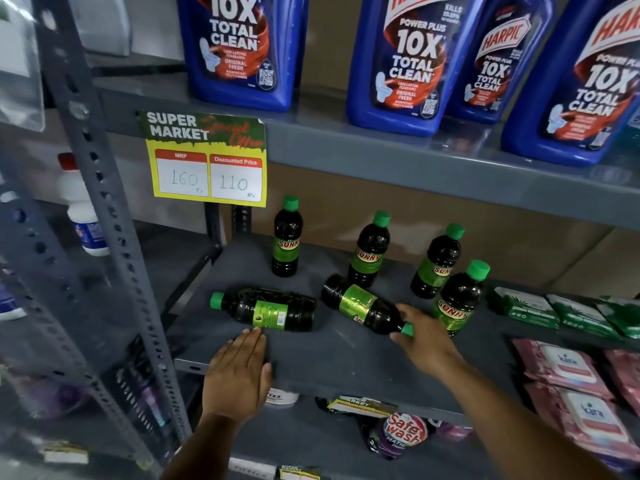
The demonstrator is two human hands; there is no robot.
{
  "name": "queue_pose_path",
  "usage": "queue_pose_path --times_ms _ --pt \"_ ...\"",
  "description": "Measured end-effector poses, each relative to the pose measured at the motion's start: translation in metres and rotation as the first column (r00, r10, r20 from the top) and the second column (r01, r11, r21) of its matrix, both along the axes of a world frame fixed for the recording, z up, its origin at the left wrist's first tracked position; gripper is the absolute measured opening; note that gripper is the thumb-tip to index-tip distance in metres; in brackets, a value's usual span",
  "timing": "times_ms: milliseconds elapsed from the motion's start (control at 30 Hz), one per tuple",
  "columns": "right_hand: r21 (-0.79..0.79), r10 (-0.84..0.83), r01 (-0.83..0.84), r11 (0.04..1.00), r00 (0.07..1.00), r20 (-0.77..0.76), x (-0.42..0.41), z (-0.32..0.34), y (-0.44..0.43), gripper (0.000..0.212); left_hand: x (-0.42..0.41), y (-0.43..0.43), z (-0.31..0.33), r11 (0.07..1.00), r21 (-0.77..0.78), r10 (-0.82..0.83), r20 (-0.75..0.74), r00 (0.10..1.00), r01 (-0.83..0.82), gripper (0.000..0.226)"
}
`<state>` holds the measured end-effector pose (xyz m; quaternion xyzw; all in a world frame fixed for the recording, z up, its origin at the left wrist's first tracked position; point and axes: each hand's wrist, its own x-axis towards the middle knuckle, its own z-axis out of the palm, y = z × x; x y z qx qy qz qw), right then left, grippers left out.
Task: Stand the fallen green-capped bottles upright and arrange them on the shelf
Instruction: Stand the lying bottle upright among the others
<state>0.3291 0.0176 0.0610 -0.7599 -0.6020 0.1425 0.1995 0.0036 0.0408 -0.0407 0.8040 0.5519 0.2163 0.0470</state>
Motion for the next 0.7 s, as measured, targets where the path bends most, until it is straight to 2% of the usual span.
queue_pose_path --times_ms 167,267,400,500,700 --pt "0.205 -0.021 0.01 0.979 0.999 0.049 -0.003 0.052 -0.008 0.037 0.002 -0.001 0.002 1.0 -0.022 0.011 -0.033 0.999 -0.012 0.065" --pt "0.31 0.0 -0.005 0.951 1.0 0.015 -0.015 0.075 0.006 0.039 0.002 -0.001 0.003 1.0 -0.026 0.008 -0.042 0.999 -0.01 0.068" --pt "0.329 0.042 -0.055 0.943 0.998 0.046 -0.036 0.087 0.028 0.042 0.003 -0.001 0.004 1.0 -0.019 0.017 -0.044 0.999 -0.018 0.067" --pt "0.356 0.007 -0.021 0.934 0.999 0.042 -0.035 0.084 0.038 0.041 0.003 -0.001 0.005 1.0 -0.018 0.01 -0.043 0.999 -0.01 0.067" --pt "0.365 0.004 0.018 0.931 0.998 -0.061 -0.023 0.078 0.032 0.041 0.002 -0.001 0.0 1.0 -0.002 0.015 -0.027 1.0 -0.015 0.064"
